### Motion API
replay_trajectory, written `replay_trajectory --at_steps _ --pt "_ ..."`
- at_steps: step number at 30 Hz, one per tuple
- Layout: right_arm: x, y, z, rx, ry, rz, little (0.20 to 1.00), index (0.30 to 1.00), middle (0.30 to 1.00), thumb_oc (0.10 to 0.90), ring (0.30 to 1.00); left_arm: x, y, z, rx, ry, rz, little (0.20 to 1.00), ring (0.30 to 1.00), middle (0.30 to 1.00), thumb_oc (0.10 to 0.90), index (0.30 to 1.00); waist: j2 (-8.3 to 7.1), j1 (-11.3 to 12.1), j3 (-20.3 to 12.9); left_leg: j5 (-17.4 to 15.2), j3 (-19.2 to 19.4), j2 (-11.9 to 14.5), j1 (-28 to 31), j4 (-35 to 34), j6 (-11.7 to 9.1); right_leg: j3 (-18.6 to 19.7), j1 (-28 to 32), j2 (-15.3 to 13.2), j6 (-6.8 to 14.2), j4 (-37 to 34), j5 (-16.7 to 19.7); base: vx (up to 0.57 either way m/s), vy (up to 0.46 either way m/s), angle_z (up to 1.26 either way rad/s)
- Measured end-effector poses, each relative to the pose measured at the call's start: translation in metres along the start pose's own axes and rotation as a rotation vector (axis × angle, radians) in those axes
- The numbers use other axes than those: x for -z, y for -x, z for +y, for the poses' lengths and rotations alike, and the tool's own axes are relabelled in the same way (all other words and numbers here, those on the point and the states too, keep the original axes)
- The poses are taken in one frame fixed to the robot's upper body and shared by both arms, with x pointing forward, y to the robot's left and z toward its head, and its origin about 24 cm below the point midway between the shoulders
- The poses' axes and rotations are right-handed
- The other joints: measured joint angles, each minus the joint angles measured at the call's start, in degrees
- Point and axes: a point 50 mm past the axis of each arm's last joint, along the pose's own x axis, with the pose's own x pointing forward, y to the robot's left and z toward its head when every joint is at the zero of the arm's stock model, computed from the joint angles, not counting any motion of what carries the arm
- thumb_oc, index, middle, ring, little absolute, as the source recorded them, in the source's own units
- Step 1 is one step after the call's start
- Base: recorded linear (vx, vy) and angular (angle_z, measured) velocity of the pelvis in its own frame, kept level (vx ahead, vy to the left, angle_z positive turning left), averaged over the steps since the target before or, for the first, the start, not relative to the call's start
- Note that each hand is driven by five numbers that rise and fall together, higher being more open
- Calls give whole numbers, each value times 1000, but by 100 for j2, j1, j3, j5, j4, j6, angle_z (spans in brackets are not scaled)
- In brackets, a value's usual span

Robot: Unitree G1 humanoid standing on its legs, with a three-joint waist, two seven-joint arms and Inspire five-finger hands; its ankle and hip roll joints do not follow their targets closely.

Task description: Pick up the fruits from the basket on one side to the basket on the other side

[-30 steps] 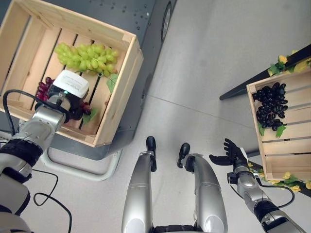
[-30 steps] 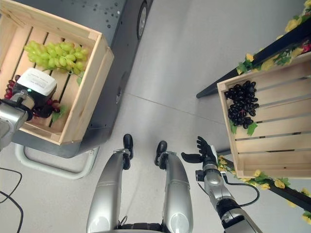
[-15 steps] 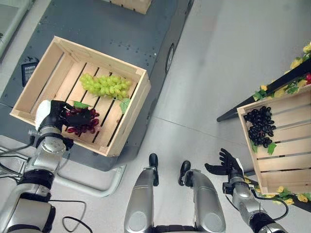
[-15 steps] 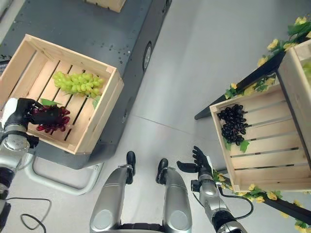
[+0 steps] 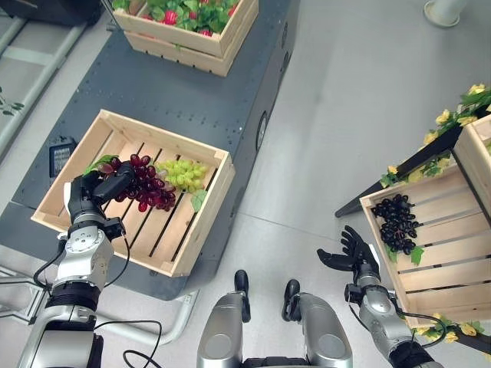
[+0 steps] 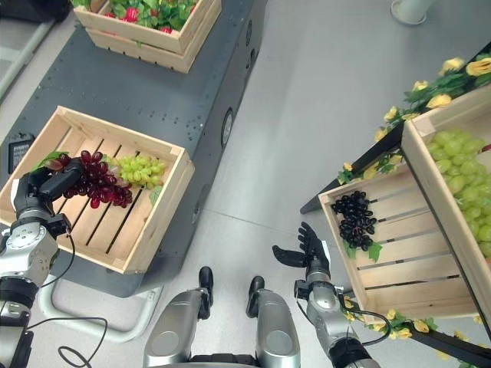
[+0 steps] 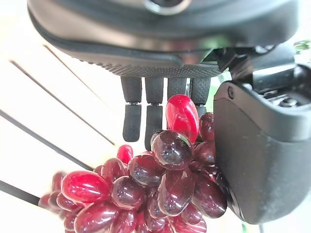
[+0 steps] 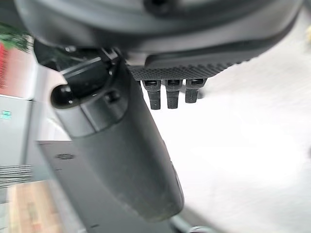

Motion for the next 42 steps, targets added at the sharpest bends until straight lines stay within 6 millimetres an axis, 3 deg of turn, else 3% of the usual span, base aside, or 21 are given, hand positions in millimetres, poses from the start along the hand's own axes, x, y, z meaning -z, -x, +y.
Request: replay_trajectory --at_steps 3,7,14,19,24,28,33,37,42 --pt "-3 5 5 -19 39 -42 900 900 900 800 900 7 5 1 18 -30 -2 300 300 300 400 300 75 -59 -361 109 11 -5 230 -368 -9 16 207 70 28 -353 111 56 -67 -3" --pt "-14 6 8 -37 47 -111 900 900 900 800 900 8 7 1 41 -55 -18 300 300 300 400 300 303 -154 -882 322 -59 -28 773 -1095 -18 27 747 193 87 -1075 344 46 -94 -3" --pt "-30 3 -5 -35 97 -191 900 900 900 800 900 -6 4 -6 87 -205 -111 300 300 300 400 300 602 -158 -1454 589 -166 -95 1209 -1854 37 35 1289 281 202 -2107 764 -32 -132 1" --pt "-67 -8 0 -97 108 -317 900 900 900 800 900 -39 -4 -20 182 -301 -213 300 300 300 400 300 593 -95 -1495 693 -277 -120 1264 -2001 22 81 1573 332 211 -2777 1143 -56 -141 -3" --pt "-132 -22 10 -211 200 -494 900 900 900 800 900 -82 -11 -56 334 -329 -332 300 300 300 400 300 559 -27 -1522 733 -312 -108 1224 -2002 7 80 1541 349 197 -2777 1169 -17 -135 1" --pt "-182 -26 24 -246 167 -620 900 900 900 800 900 -114 -11 -76 417 -337 -421 300 300 300 400 300 521 -42 -1579 738 -365 -103 1215 -2002 -1 75 1537 362 189 -2775 1173 -29 -104 1" --pt "-229 -37 57 -354 144 -583 900 900 900 800 900 -155 -3 -119 596 -361 -507 300 300 300 400 300 516 -34 -1581 740 -434 -113 1204 -2001 -3 70 1529 353 190 -2774 1175 -16 -86 1" --pt "-250 -41 82 -472 188 -527 900 900 900 800 900 -190 9 -147 706 -394 -597 300 300 300 400 300 515 -29 -1582 743 -476 -120 1195 -2001 -6 4 1542 346 191 -2773 1175 5 -66 6" --pt "-258 -43 93 -559 155 -453 900 900 900 800 900 -227 22 -164 765 -310 -673 300 300 300 400 300 515 3 -1582 744 -583 -133 1162 -2001 -9 -37 1543 338 189 -2773 1173 -2 -51 8"
